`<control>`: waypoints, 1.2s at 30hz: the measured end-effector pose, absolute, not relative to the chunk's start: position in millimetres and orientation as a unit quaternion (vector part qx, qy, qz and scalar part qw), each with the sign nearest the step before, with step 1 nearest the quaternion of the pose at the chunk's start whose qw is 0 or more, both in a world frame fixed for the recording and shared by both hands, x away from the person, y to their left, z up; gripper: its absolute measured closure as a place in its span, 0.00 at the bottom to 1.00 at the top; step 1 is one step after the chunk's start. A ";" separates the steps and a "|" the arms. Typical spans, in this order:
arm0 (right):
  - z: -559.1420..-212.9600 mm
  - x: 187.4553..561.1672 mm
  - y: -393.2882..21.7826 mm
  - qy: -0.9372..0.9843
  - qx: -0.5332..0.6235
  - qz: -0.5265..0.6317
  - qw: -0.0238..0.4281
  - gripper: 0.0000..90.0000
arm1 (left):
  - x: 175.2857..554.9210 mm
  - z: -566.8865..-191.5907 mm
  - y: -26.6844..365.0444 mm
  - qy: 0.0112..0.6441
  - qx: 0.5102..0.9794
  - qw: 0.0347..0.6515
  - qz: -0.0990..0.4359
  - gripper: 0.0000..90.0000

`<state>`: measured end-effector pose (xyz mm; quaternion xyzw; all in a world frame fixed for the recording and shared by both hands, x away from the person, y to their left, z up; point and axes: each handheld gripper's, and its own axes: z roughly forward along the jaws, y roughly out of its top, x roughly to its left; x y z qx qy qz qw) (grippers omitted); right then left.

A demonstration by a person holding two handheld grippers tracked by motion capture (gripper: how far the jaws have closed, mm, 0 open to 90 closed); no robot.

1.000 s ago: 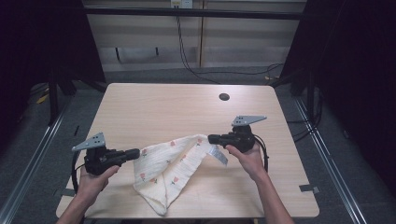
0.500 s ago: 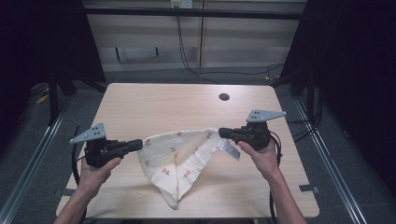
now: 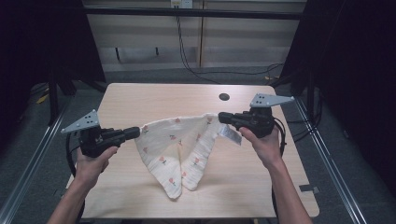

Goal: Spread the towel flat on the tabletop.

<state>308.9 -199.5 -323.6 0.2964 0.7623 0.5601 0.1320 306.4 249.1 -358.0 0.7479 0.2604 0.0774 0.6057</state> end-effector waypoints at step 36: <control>-292.3 248.4 -210.7 0.766 0.275 0.561 0.151 0.98 | 285.0 -321.9 250.9 0.231 0.758 0.602 0.098 0.97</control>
